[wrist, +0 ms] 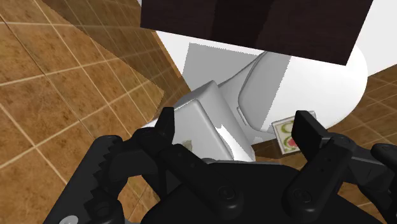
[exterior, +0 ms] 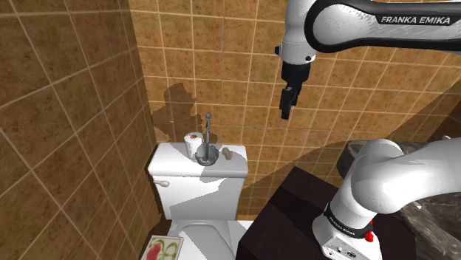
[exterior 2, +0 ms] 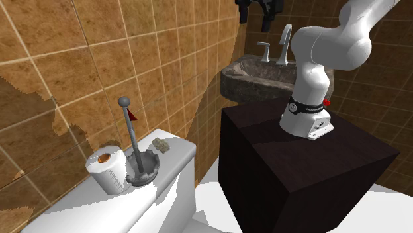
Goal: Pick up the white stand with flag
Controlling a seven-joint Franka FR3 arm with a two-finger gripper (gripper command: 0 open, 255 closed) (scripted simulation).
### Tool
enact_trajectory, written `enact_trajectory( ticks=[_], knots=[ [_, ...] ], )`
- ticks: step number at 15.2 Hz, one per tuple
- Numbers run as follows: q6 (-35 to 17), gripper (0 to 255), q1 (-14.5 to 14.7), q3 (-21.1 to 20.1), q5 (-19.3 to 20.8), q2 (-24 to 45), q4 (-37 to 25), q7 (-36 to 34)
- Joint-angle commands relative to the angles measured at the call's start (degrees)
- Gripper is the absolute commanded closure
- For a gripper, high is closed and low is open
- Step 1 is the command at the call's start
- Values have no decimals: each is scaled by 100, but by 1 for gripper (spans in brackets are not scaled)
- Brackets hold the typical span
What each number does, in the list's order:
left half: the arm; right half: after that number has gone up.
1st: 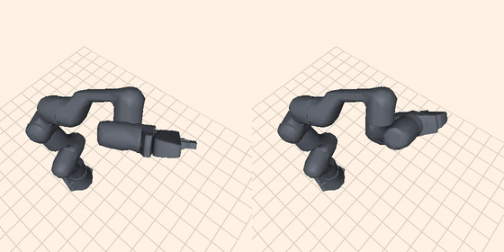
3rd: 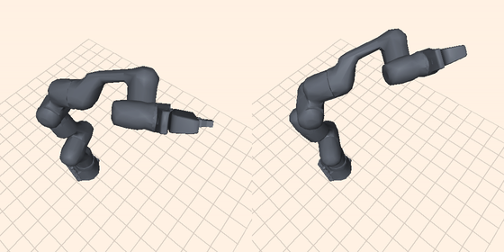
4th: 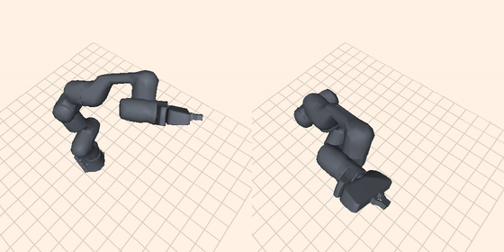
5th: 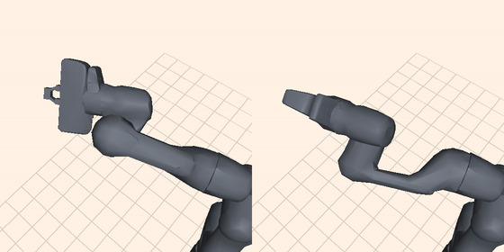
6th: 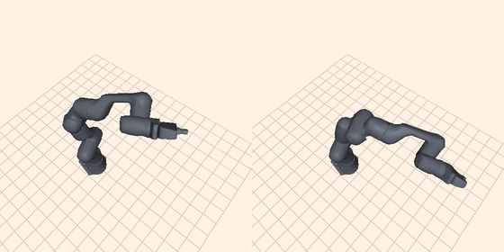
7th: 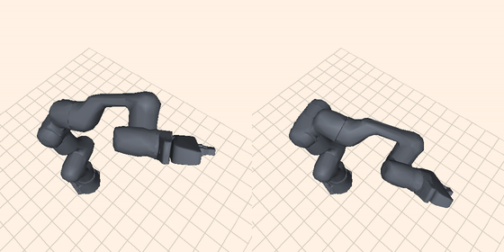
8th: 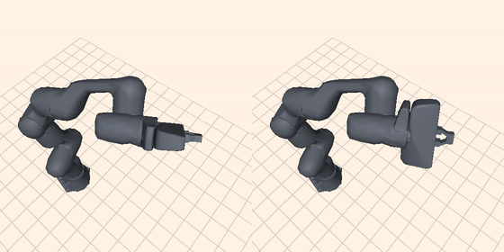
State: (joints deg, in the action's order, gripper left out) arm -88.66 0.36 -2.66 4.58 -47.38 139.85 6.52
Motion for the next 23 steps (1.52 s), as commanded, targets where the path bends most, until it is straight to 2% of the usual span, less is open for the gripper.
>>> enact_trajectory(
  ticks=[1,12,17,23],
  knots=[
    [0,0,0,0,0,0,0,0],
    [-1608,0,-216,-381,278,2369,-862,-754],
    [-2036,0,-316,-514,550,3490,-1572,-1137],
    [-2273,0,-359,-591,962,4841,-2681,-1587]
  ],
)
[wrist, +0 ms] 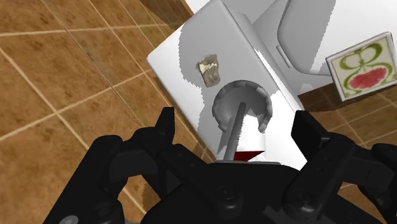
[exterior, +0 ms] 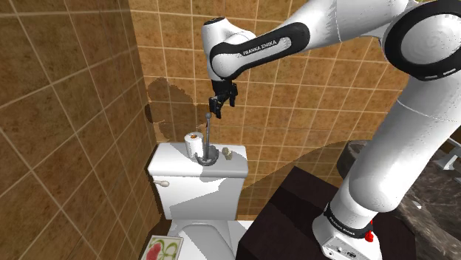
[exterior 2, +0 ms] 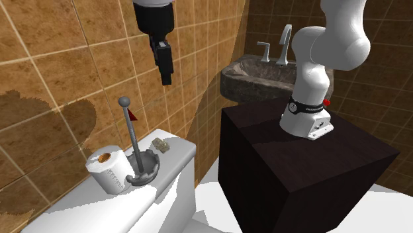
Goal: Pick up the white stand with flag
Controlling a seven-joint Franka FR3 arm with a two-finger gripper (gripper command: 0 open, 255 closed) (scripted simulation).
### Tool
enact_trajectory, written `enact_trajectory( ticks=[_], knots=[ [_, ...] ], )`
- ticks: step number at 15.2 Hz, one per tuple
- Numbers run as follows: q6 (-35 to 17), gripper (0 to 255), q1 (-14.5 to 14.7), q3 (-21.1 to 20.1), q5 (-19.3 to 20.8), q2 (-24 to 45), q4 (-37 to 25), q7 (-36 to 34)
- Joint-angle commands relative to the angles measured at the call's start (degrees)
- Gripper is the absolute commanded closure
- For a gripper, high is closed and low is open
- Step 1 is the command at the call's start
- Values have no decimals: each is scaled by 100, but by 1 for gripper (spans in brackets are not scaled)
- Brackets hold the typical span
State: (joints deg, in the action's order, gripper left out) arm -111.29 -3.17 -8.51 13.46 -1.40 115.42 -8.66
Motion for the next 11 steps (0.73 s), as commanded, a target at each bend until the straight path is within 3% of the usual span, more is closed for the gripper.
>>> enact_trajectory(
  ticks=[1,8,11],
  knots=[
    [-20,0,-1,-8,145,471,-451,-137],
    [125,0,116,71,592,2102,-2221,-493],
    [10,0,125,88,626,2212,-2211,-542]
  ],
)
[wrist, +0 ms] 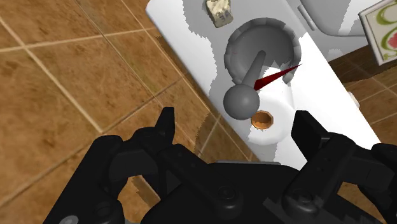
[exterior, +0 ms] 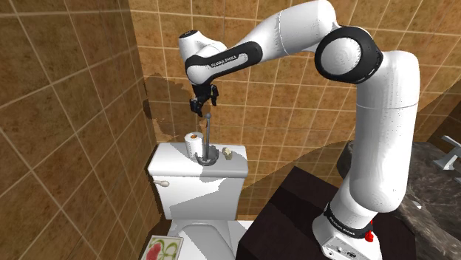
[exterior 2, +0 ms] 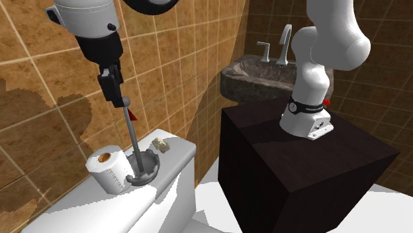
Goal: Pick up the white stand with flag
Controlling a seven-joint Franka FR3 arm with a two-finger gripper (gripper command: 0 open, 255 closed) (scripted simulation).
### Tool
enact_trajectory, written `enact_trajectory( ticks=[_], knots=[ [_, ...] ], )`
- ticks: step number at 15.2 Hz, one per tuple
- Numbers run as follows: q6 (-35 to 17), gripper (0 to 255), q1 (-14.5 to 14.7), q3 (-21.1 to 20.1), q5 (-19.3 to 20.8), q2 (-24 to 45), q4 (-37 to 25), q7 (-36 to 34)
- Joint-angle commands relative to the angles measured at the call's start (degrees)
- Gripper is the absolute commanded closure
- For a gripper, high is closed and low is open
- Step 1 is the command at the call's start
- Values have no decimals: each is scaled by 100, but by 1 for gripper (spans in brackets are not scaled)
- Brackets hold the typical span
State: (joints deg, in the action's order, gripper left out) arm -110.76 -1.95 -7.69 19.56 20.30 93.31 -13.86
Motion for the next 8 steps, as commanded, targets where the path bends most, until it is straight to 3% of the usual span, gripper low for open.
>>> enact_trajectory(
  ticks=[1,7,8],
  knots=[
    [-108,0,2,9,27,63,46,-42],
    [-395,0,0,26,81,176,234,-136],
    [-407,255,1,25,82,167,257,-143]
  ],
)
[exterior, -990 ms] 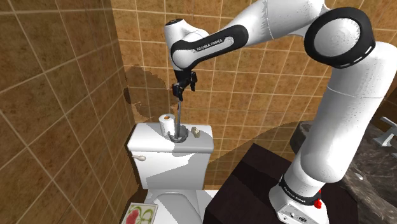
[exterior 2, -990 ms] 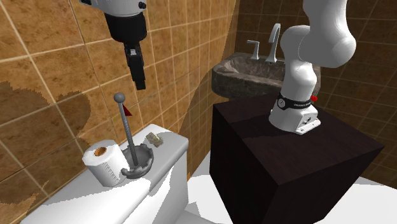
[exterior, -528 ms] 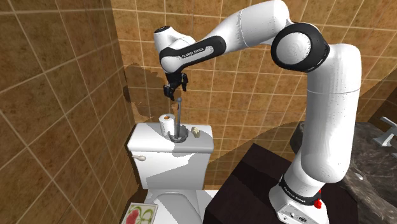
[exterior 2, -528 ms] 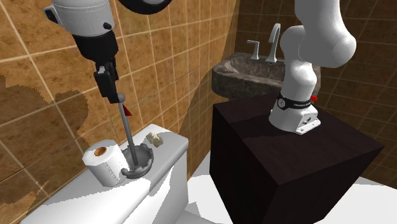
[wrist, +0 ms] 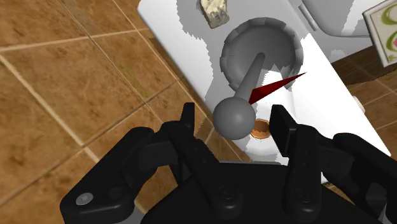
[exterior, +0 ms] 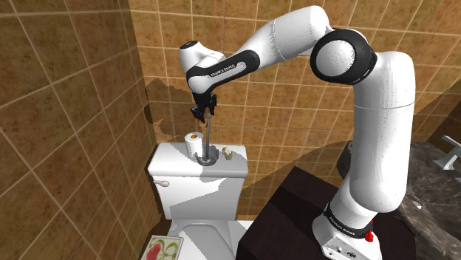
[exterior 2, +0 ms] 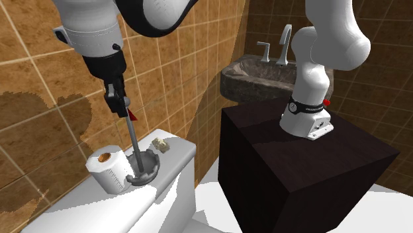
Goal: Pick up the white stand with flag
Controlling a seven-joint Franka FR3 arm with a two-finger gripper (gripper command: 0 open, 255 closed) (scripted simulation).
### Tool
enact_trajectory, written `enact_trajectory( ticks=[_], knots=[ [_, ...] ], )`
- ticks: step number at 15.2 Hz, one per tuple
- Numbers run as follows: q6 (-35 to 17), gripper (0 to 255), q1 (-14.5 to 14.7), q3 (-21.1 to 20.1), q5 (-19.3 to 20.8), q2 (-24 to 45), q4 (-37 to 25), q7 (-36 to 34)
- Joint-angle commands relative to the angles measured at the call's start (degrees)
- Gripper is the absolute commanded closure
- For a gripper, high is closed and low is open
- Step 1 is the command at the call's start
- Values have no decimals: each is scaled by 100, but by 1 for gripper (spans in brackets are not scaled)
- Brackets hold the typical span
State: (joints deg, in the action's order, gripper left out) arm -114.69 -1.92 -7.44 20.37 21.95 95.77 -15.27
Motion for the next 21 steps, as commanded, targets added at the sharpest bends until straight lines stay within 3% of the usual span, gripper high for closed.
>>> enact_trajectory(
  ticks=[1,9,21],
  knots=[
    [-17,255,-2,1,2,-2,17,-3],
    [-2,255,-3,2,1,10,-12,5],
    [772,255,9,-36,-125,-237,-573,248]
  ],
)
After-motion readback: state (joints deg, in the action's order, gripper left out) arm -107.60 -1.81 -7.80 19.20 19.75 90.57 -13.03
